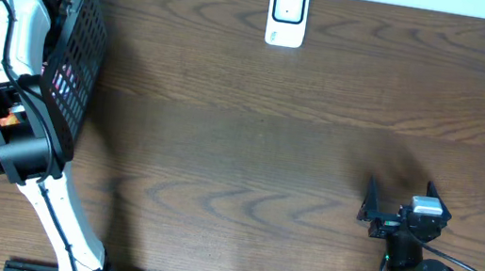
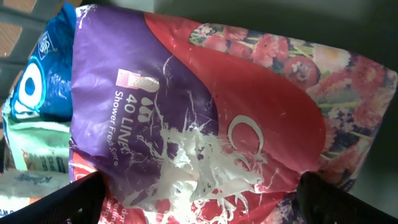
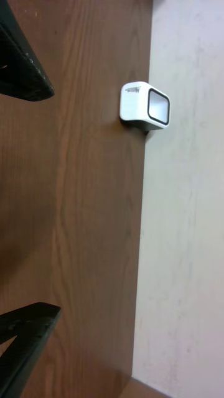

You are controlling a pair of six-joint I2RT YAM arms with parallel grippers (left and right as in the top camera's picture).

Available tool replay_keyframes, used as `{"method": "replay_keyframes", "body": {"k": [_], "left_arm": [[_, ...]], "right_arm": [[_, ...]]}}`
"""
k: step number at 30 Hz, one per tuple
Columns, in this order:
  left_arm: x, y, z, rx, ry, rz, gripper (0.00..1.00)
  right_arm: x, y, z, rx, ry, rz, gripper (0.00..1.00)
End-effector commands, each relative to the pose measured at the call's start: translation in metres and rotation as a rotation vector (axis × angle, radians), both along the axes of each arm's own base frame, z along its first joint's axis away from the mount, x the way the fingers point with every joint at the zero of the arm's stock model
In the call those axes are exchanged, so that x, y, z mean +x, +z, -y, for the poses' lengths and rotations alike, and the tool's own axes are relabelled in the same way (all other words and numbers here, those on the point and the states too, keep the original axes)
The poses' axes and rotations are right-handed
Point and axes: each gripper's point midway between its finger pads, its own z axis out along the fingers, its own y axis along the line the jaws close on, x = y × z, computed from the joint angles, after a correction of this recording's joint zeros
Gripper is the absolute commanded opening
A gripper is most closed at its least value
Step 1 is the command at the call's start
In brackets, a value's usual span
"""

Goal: Scan the item barcode
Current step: 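Reach the left gripper into the basket toward the purple-red liners pack, then grasp the purple-red liners pack with the left gripper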

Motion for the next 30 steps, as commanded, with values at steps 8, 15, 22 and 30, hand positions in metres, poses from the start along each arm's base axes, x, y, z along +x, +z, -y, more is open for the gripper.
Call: {"method": "replay_keyframes", "body": {"k": [8, 15, 22, 30], "left_arm": [[-0.006, 0.05, -0.008, 0.102, 0.001, 0.059, 0.99], [-0.001, 0.069, 0.009, 0.023, -0.002, 0.149, 0.94], [-0.013, 0.027, 0.013, -0.005, -0.002, 0.063, 0.87], [-0.02, -0.002, 0.014, -0.003, -0.024, 0.032, 0.87]], "right_arm": [[0.0, 0.0, -0.002, -0.012, 0.011, 0.002, 0.99], [0.0, 0.0, -0.002, -0.012, 0.011, 0.002, 0.99], [0.0, 0.0, -0.002, -0.012, 0.011, 0.002, 0.99], [0.0, 0.0, -0.002, -0.012, 0.011, 0.002, 0.99]]}}
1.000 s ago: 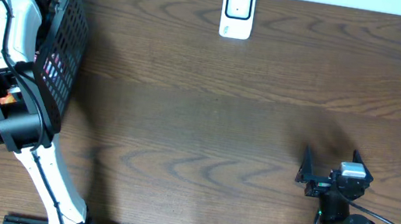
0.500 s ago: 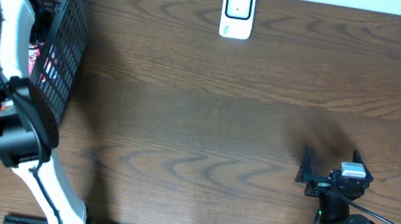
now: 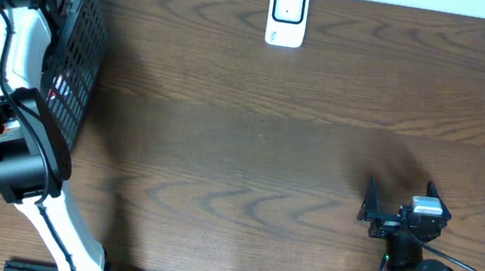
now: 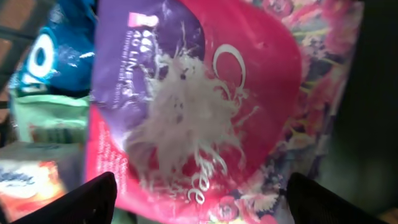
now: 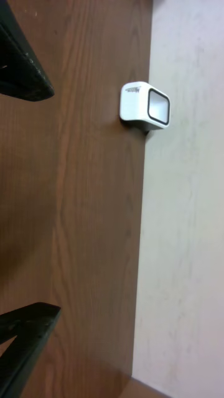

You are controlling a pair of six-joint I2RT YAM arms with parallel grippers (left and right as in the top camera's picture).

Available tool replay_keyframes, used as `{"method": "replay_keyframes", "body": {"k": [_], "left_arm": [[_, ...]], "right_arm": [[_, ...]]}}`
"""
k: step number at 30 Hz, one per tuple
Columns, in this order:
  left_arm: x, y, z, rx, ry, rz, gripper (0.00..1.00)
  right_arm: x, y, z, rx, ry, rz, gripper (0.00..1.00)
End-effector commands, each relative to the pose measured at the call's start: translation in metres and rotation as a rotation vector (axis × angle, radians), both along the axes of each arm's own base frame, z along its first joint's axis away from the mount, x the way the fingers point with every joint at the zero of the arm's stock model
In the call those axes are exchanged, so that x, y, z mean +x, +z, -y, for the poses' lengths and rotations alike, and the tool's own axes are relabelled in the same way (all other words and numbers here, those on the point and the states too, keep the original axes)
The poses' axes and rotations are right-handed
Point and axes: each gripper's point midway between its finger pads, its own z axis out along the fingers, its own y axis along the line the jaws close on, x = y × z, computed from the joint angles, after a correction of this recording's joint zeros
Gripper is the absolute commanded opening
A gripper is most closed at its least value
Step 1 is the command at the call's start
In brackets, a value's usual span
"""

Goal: Scan the item barcode
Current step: 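Grasp the purple-red liners pack with the left gripper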

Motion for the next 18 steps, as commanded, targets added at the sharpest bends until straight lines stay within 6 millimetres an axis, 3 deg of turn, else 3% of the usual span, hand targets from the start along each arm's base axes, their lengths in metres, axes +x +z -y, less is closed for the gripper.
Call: {"method": "replay_keyframes", "body": {"k": [1, 7, 9, 12, 15, 18], "left_arm": [[-0.003, -0.014, 0.001, 0.0, -0.018, -0.031, 0.87], [-0.006, -0.032, 0.002, 0.007, -0.061, -0.047, 0.87], [-0.009, -0.034, 0.001, 0.014, -0.064, -0.057, 0.83], [-0.008, -0.034, 0.0, 0.017, -0.063, -0.053, 0.63], [-0.007, -0.033, 0.0, 0.018, -0.063, -0.051, 0.31], [-0.006, -0.028, 0.0, 0.022, -0.063, -0.041, 0.1]], "right_arm": [[0.0, 0.0, -0.002, -0.012, 0.011, 0.002, 0.99], [0.0, 0.0, -0.002, -0.012, 0.011, 0.002, 0.99], [0.0, 0.0, -0.002, -0.012, 0.011, 0.002, 0.99], [0.0, 0.0, -0.002, -0.012, 0.011, 0.002, 0.99], [0.0, 0.0, -0.002, -0.012, 0.011, 0.002, 0.99], [0.0, 0.0, -0.002, -0.012, 0.011, 0.002, 0.99]]}}
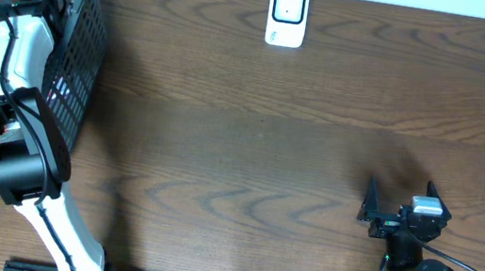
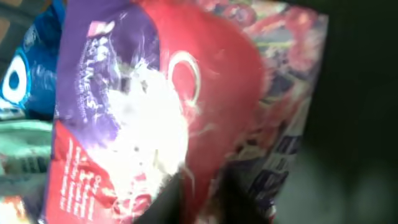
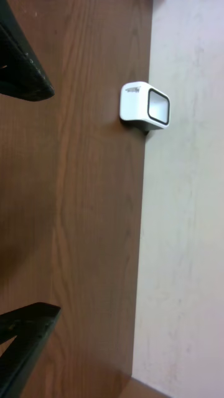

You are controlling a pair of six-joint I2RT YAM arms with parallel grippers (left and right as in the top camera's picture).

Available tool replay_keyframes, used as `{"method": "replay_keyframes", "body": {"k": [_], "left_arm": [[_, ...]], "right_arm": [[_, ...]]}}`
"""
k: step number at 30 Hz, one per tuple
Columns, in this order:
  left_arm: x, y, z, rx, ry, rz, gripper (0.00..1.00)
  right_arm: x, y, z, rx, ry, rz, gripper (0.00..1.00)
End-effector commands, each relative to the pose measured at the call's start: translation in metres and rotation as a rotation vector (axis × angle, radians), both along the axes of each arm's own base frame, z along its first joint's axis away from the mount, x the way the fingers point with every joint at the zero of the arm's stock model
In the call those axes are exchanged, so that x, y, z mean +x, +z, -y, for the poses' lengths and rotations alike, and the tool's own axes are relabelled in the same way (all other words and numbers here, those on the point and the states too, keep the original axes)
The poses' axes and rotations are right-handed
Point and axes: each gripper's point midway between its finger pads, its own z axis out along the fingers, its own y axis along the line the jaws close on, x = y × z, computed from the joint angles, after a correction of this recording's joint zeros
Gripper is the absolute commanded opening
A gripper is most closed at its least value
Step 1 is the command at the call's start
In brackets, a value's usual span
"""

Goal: Scan the item barcode
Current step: 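Grasp the purple-red liners pack with the left gripper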

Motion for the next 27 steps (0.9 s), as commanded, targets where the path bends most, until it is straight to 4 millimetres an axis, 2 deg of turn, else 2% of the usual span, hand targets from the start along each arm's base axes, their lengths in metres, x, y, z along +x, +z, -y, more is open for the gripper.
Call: {"method": "replay_keyframes", "body": {"k": [1, 6, 10, 16, 19, 21, 22, 23, 24, 25, 26, 27], "left_arm": [[-0.013, -0.013, 0.002, 0.004, -0.004, -0.058, 0.08], [-0.01, 0.02, 0.001, 0.028, -0.003, 0.015, 0.07], [-0.007, 0.074, 0.001, 0.072, 0.002, 0.149, 0.07], [-0.017, 0.179, 0.005, 0.145, 0.027, 0.426, 0.07], [-0.028, 0.213, 0.009, 0.173, 0.027, 0.508, 0.07], [-0.034, 0.226, 0.011, 0.183, 0.027, 0.538, 0.08], [-0.036, 0.228, 0.011, 0.183, 0.027, 0.539, 0.22], [-0.037, 0.227, 0.012, 0.182, 0.027, 0.535, 0.48], [-0.038, 0.225, 0.011, 0.182, 0.029, 0.524, 0.79], [-0.037, 0.221, 0.011, 0.178, 0.029, 0.51, 0.92], [-0.036, 0.214, 0.011, 0.172, 0.029, 0.493, 1.0], [-0.034, 0.209, 0.01, 0.167, 0.029, 0.478, 0.98]], "right_arm": [[0.0, 0.0, -0.002, -0.012, 0.011, 0.002, 0.99], [0.0, 0.0, -0.002, -0.012, 0.011, 0.002, 0.99], [0.0, 0.0, -0.002, -0.012, 0.011, 0.002, 0.99], [0.0, 0.0, -0.002, -0.012, 0.011, 0.002, 0.99], [0.0, 0.0, -0.002, -0.012, 0.011, 0.002, 0.99], [0.0, 0.0, -0.002, -0.012, 0.011, 0.002, 0.99], [0.0, 0.0, -0.002, -0.012, 0.011, 0.002, 0.99], [0.0, 0.0, -0.002, -0.012, 0.011, 0.002, 0.99], [0.0, 0.0, -0.002, -0.012, 0.011, 0.002, 0.99], [0.0, 0.0, -0.002, -0.012, 0.011, 0.002, 0.99], [0.0, 0.0, -0.002, -0.012, 0.011, 0.002, 0.99], [0.0, 0.0, -0.002, -0.012, 0.011, 0.002, 0.99]]}}
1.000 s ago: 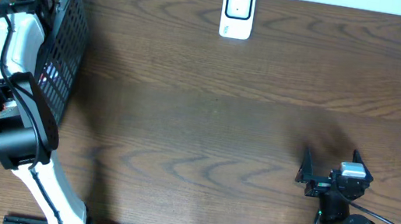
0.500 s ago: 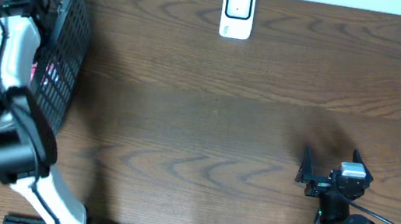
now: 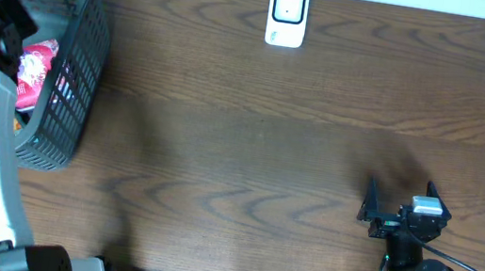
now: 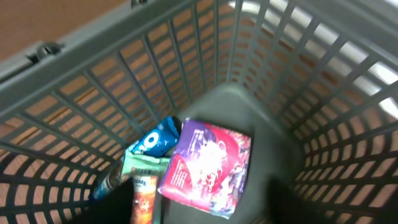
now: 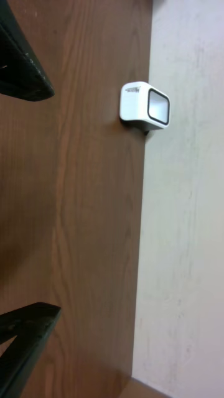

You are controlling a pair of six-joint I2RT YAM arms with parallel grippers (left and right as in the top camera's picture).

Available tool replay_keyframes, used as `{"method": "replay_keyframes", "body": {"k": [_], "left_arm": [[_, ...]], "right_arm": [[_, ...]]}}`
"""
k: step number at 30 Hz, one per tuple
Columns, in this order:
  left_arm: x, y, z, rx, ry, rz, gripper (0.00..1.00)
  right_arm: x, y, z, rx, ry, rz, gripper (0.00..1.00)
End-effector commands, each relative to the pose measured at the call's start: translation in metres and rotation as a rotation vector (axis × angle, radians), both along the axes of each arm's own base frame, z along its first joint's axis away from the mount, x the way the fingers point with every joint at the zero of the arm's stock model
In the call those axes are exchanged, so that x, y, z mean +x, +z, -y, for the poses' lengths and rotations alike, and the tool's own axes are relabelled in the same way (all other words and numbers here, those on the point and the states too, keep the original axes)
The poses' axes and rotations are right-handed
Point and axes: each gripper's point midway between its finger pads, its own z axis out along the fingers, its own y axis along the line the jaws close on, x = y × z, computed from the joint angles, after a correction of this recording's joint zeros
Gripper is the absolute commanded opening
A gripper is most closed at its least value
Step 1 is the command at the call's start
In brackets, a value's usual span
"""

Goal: Scan the item barcode
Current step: 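Grasp the purple-red liners pack with the left gripper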

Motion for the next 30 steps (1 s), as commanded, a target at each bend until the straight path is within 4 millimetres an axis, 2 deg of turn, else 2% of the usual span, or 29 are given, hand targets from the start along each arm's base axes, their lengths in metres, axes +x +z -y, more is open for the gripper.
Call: {"method": "replay_keyframes", "body": {"k": [1, 7, 13, 18, 22, 25, 30], "left_arm": [[0.009, -0.028, -0.004, -0.022, 0.01, -0.072, 0.98], [0.021, -0.08, -0.014, -0.038, 0.006, -0.214, 0.98], [0.021, -0.136, -0.036, -0.067, 0.056, -0.35, 0.98], [0.019, -0.171, -0.049, -0.099, 0.081, -0.418, 0.98], [0.025, -0.194, -0.043, -0.15, 0.054, -0.44, 0.93], [0.032, -0.209, -0.035, -0.196, 0.022, -0.439, 0.93], [0.034, -0.22, -0.03, -0.204, 0.01, -0.46, 0.92]], "right_arm": [[0.0, 0.0, -0.002, -0.012, 0.011, 0.002, 0.99], [0.0, 0.0, -0.002, -0.012, 0.011, 0.002, 0.99], [0.0, 0.0, -0.002, -0.012, 0.011, 0.002, 0.99], [0.0, 0.0, -0.002, -0.012, 0.011, 0.002, 0.99], [0.0, 0.0, -0.002, -0.012, 0.011, 0.002, 0.99], [0.0, 0.0, -0.002, -0.012, 0.011, 0.002, 0.99], [0.0, 0.0, -0.002, -0.012, 0.011, 0.002, 0.99]]}}
